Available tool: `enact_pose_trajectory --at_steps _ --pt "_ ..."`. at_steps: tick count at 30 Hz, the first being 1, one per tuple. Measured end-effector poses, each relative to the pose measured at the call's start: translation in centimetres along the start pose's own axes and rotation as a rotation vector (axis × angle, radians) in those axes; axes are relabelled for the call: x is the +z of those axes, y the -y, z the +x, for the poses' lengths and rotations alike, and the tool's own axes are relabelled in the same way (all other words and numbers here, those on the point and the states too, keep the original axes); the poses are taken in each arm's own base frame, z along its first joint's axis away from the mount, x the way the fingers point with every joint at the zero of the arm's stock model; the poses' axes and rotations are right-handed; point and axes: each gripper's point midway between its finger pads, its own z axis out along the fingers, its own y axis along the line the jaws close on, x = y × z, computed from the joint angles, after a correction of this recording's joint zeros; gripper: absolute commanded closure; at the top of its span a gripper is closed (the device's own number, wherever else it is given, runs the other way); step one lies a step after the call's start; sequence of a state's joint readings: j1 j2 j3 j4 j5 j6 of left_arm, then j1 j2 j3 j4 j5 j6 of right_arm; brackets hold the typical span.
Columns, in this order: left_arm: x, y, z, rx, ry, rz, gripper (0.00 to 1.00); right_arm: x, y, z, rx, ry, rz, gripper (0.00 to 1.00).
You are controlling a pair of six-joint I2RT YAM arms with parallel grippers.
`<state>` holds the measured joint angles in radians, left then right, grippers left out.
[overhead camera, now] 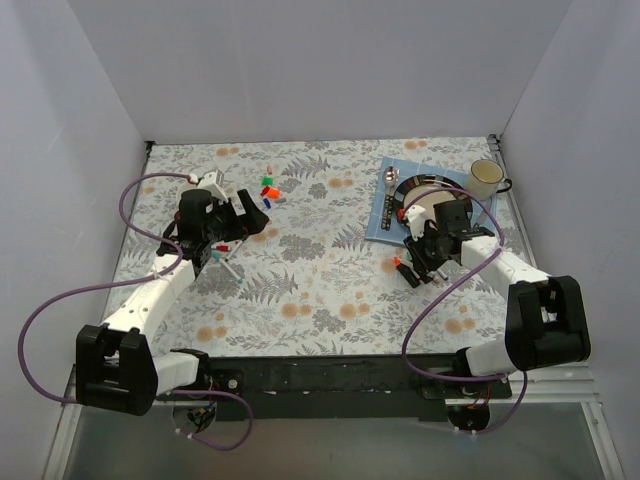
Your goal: Open the pen caps
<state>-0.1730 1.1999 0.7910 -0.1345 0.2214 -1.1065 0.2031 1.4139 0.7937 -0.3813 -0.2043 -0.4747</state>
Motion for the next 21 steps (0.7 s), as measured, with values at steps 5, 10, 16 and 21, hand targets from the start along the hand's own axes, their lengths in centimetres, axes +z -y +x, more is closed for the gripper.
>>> enact_pose_trajectory --at_steps 5,10,16,21 --pt "-0.2 -0.8 1.1 0.038 -0.044 -0.027 0.02 0.0 -0.2 0.1 0.003 -0.005 -0.011 0.67" --pt "-0.2 -2.1 2.1 0.070 -0.083 -0.079 0.02 -0.2 -0.5 -0.1 0.001 0.008 -0.023 0.65" --pt "0.5 -3.8 3.0 0.151 -0.151 -0.193 0.19 -5.0 -3.0 -5.2 -0.103 0.271 -0.097 0.54" --pt "3.3 -5.2 3.8 0.235 -0.250 -0.290 0.26 -10.0 -6.7 -10.0 -0.258 0.533 -0.241 0.54"
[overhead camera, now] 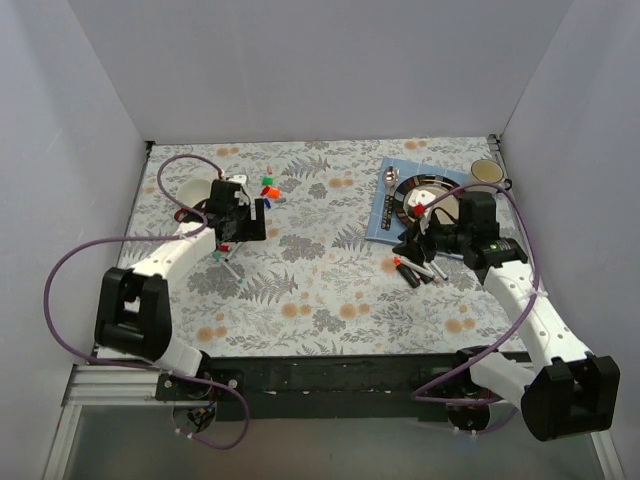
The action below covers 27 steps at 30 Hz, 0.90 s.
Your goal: Open the pen caps
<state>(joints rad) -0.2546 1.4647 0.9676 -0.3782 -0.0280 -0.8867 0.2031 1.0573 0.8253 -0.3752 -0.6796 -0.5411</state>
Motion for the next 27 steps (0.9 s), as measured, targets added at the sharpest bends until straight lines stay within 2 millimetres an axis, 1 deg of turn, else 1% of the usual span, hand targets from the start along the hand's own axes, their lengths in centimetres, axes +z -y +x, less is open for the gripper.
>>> enact_pose_trajectory --at_steps 2,4,7,10,12,15,18,21,22,27 --pt "1.6 -0.2 0.4 0.034 -0.049 -0.026 0.29 0.3 -1.1 -1.5 -0.016 0.060 -0.089 0.55" --pt "3.1 -0.3 0.4 0.065 -0.089 -0.045 0.32 0.8 -2.0 -2.0 -0.006 0.095 -0.170 0.56" --pt "5.3 -0.5 -0.8 0.093 -0.116 -0.070 0.38 1.3 -3.0 -1.7 0.024 0.109 -0.243 0.57" --pt "7.7 -0.4 -3.1 0.107 -0.106 -0.089 0.42 1.2 -3.8 -1.2 0.029 0.118 -0.268 0.57" --pt "9.1 -0.5 -4.3 0.111 -0.105 -0.098 0.47 1.0 -4.3 -0.7 0.032 0.119 -0.274 0.57" --pt "10.8 -1.0 -5.0 0.108 -0.119 -0.113 0.50 0.7 -4.5 -1.1 0.012 0.133 -0.265 0.57" --pt "11.6 -1.7 -4.8 0.104 -0.147 -0.128 0.51 0.5 -4.4 -1.6 -0.009 0.147 -0.256 0.57" --pt "11.5 -2.4 -4.5 0.099 -0.166 -0.139 0.52 0.4 -4.4 -1.6 -0.011 0.148 -0.254 0.58" --pt "11.4 -2.6 -4.6 0.099 -0.170 -0.141 0.54 0.4 -4.4 -1.6 -0.011 0.147 -0.253 0.57" --pt "11.4 -3.1 -5.1 0.091 -0.170 -0.138 0.57 0.4 -4.4 -1.6 -0.008 0.146 -0.252 0.57"
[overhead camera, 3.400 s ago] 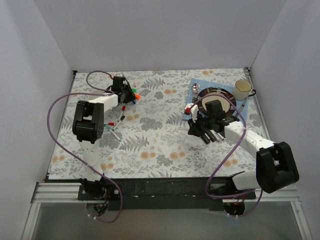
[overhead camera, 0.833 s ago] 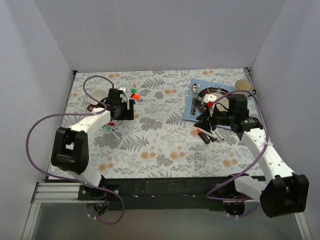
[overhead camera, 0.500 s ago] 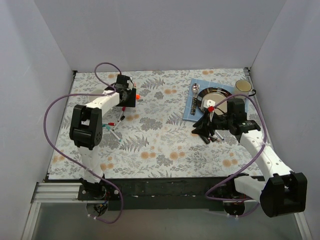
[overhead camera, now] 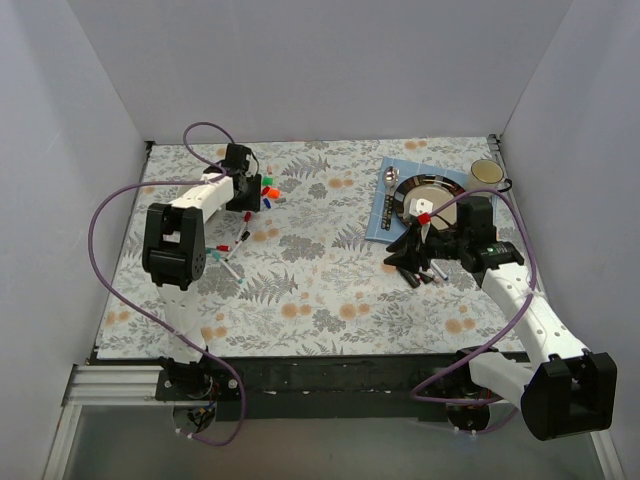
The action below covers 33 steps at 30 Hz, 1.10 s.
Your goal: Open the pen caps
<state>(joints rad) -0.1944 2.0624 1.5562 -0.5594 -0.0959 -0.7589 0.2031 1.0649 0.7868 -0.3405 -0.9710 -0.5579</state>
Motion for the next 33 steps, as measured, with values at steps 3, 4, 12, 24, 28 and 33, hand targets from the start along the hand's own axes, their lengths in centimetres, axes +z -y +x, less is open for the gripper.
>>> enact_pose_trajectory --at_steps 3,4,12,24,28,33 --pt "0.6 -0.2 0.3 -0.003 -0.015 0.004 0.62 0.0 0.0 0.0 0.001 0.000 0.001 0.57" --pt "0.9 -0.3 0.6 -0.004 -0.026 0.003 0.63 0.0 0.0 0.0 0.001 0.000 0.001 0.57" --pt "1.7 -0.5 1.7 -0.006 -0.067 0.019 0.71 -0.1 0.2 0.1 0.008 -0.002 0.009 0.58" --pt "1.8 -0.5 1.4 -0.009 -0.061 0.030 1.00 -0.3 0.5 0.2 0.013 0.000 0.017 0.58" --pt "1.8 -0.4 0.6 -0.012 -0.026 0.034 1.00 -0.4 0.5 0.2 0.015 0.002 0.019 0.58" --pt "0.5 -0.1 -1.0 -0.040 0.050 0.052 1.00 -0.2 0.3 0.2 0.024 0.008 0.000 0.58"
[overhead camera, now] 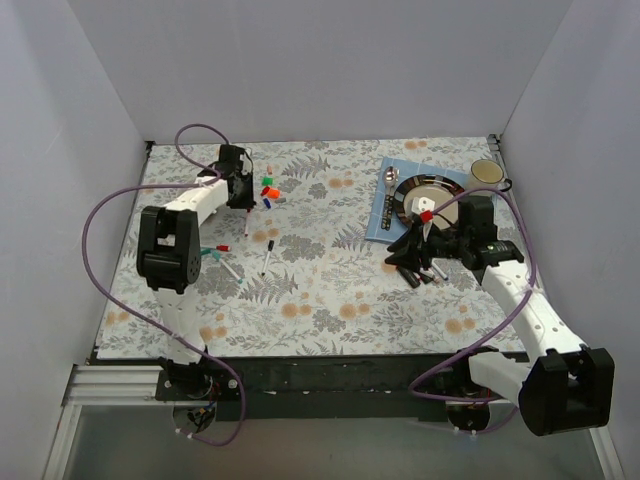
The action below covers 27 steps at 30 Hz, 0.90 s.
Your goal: Open the pen caps
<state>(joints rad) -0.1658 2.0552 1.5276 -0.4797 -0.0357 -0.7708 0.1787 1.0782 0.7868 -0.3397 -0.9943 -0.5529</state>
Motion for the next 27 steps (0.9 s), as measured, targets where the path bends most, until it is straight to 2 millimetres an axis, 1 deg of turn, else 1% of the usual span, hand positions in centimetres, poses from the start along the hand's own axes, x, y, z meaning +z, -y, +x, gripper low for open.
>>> enact_pose_trajectory --at_steps 3,5,9,11,14,16,21,23,26,27 --pt "-2.2 0.9 -0.6 -0.032 0.051 0.053 1.00 0.3 -0.1 0.3 0.023 0.002 -0.025 0.58" --pt "-4.3 1.8 -1.1 -0.061 0.099 0.105 1.00 0.6 -0.3 0.9 0.048 0.001 -0.052 0.58" --pt "-9.3 3.9 -2.1 -0.123 0.213 0.239 1.00 1.5 -0.6 2.5 0.105 -0.016 -0.113 0.60" --pt "-11.9 5.1 -2.4 -0.149 0.275 0.324 1.00 2.1 -1.1 3.7 0.128 -0.041 -0.143 0.61" --pt "-14.8 6.5 -2.0 -0.178 0.330 0.427 1.00 3.1 -1.9 5.0 0.114 -0.089 -0.167 0.63" --pt "-16.2 7.2 -1.3 -0.193 0.352 0.484 1.00 3.7 -2.2 6.0 0.096 -0.134 -0.167 0.64" --pt "-19.0 9.0 1.4 -0.235 0.365 0.630 1.00 4.8 -1.7 9.5 0.092 -0.283 -0.132 0.64" --pt "-19.6 9.7 2.4 -0.257 0.365 0.680 1.00 5.2 -1.8 10.5 0.090 -0.326 -0.129 0.63" --pt "-20.7 11.2 4.4 -0.295 0.377 0.762 1.00 6.0 -3.1 10.8 0.089 -0.347 -0.172 0.59" --pt "-20.9 11.7 5.3 -0.309 0.378 0.786 1.00 6.3 -3.7 10.6 0.094 -0.338 -0.197 0.55"
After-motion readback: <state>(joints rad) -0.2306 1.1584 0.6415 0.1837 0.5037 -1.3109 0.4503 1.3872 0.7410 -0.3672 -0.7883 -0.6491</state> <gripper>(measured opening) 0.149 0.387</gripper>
